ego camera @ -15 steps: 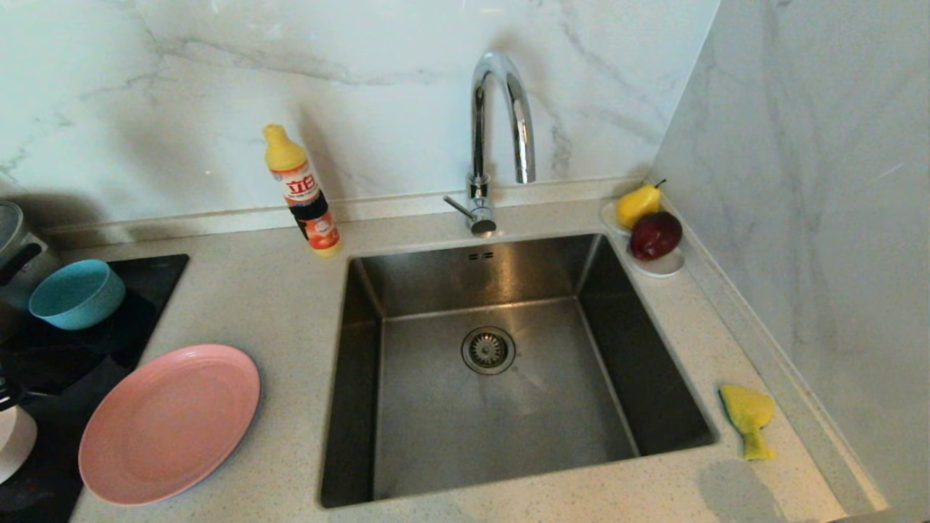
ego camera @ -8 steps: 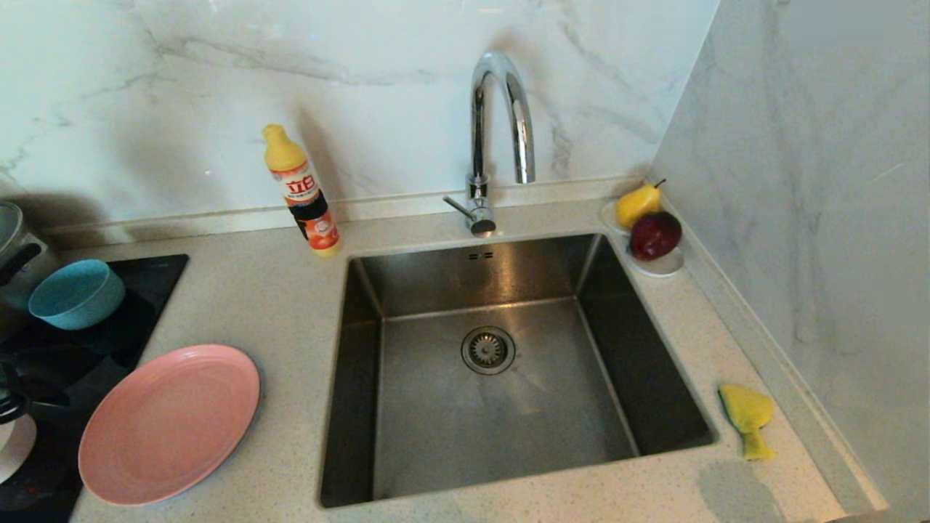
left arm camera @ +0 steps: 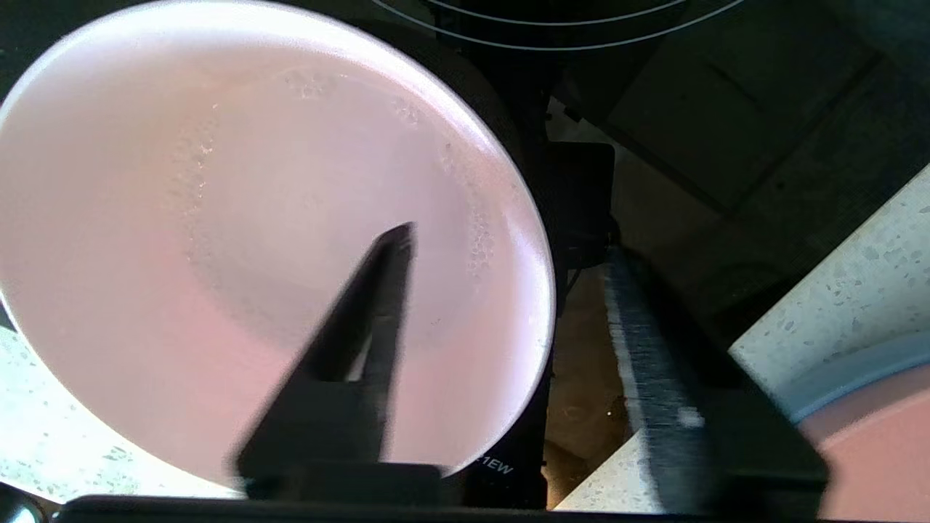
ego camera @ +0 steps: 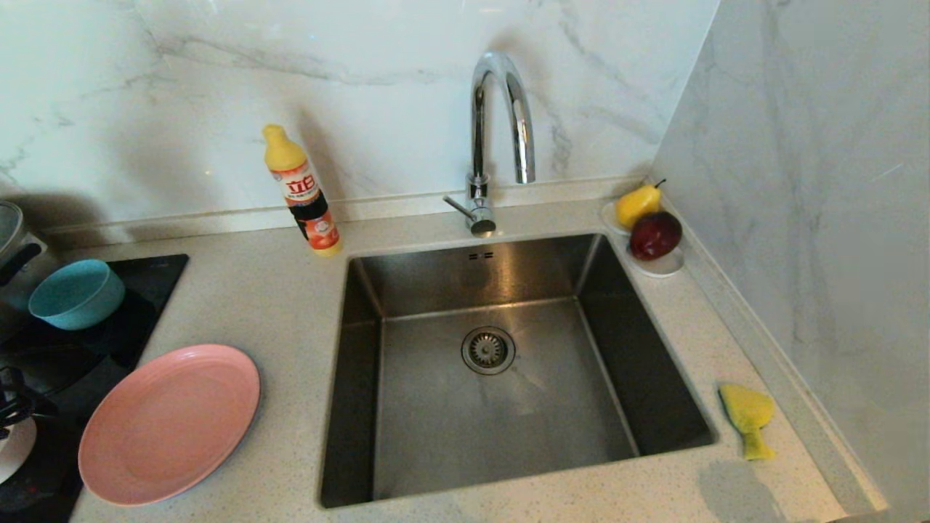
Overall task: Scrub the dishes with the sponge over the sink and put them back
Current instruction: Place the bowl on the plate
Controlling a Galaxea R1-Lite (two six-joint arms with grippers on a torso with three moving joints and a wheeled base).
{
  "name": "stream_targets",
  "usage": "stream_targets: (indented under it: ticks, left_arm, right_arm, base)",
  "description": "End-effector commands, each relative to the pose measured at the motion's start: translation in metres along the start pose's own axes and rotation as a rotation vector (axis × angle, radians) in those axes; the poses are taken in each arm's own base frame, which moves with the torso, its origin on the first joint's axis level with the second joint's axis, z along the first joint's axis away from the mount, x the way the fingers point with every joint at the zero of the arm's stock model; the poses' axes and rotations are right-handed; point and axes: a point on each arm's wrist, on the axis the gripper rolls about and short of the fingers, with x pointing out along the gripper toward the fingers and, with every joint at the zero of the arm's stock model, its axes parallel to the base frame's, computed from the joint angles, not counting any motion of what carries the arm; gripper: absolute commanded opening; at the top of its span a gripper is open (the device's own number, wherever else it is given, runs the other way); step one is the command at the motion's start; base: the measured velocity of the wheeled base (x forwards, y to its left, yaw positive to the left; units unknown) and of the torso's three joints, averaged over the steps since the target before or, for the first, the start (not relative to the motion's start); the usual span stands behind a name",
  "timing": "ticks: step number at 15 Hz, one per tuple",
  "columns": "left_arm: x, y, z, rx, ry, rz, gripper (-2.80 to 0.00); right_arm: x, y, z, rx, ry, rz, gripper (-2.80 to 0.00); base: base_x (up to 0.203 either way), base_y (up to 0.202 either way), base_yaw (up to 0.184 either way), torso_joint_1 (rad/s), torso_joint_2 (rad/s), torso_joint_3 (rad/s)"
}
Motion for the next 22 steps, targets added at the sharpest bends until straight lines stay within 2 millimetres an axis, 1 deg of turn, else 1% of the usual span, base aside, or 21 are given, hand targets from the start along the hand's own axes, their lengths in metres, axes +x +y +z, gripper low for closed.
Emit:
stream_targets:
  ticks: [1,4,8,11,13,15,17,18,20,22]
  left_arm:
    - [0.002,0.0,-0.002,0.0,0.012,-0.001,-2.8]
    - [0.001,0.0,-0.001,-0.001,0.008,-0.003,-2.8]
    - [-0.008,-0.002,0.001,0.004,-0.016,0.0,-2.8]
    - [-0.029,-0.007,0.0,0.013,-0.046,0.0,-2.8]
    - [-0.06,-0.015,-0.004,0.027,-0.08,-0.021,-2.8]
    - [-0.093,-0.027,-0.011,0.047,-0.099,-0.078,-2.8]
    - [-0.123,-0.048,-0.021,0.098,-0.121,-0.125,-2.8]
    - [-0.134,-0.06,-0.028,0.134,-0.121,-0.152,-2.8]
    - [-0.145,-0.086,-0.038,0.214,-0.108,-0.207,-2.8]
    - [-0.144,-0.11,-0.047,0.287,-0.084,-0.214,-2.8]
  right_arm:
    - [0.0,0.0,0.0,0.0,0.002,0.001,-2.8]
    - [0.0,0.0,0.0,0.0,0.001,0.001,-2.8]
    - [0.0,0.0,0.0,0.0,0.001,0.001,-2.8]
    - [0.0,0.0,0.0,0.0,0.002,0.001,-2.8]
    - [0.0,0.0,0.0,0.0,0.002,0.001,-2.8]
    - [0.0,0.0,0.0,0.0,0.001,0.001,-2.8]
    - [0.0,0.0,0.0,0.0,0.001,0.001,-2.8]
    - [0.0,0.0,0.0,0.0,0.002,0.001,-2.8]
    - [0.0,0.0,0.0,0.0,0.002,0.001,-2.8]
    - [0.0,0.0,0.0,0.0,0.001,0.001,-2.8]
  base:
    - [0.0,0.0,0.0,0.0,0.0,0.0]
    - [0.0,0.0,0.0,0.0,0.0,0.0]
    - [0.0,0.0,0.0,0.0,0.0,0.0]
    - [0.0,0.0,0.0,0.0,0.0,0.0]
    - [0.0,0.0,0.0,0.0,0.0,0.0]
    - [0.0,0.0,0.0,0.0,0.0,0.0]
    - [0.0,0.0,0.0,0.0,0.0,0.0]
    - [0.0,0.0,0.0,0.0,0.0,0.0]
    - [0.0,0.0,0.0,0.0,0.0,0.0]
    - [0.0,0.0,0.0,0.0,0.0,0.0]
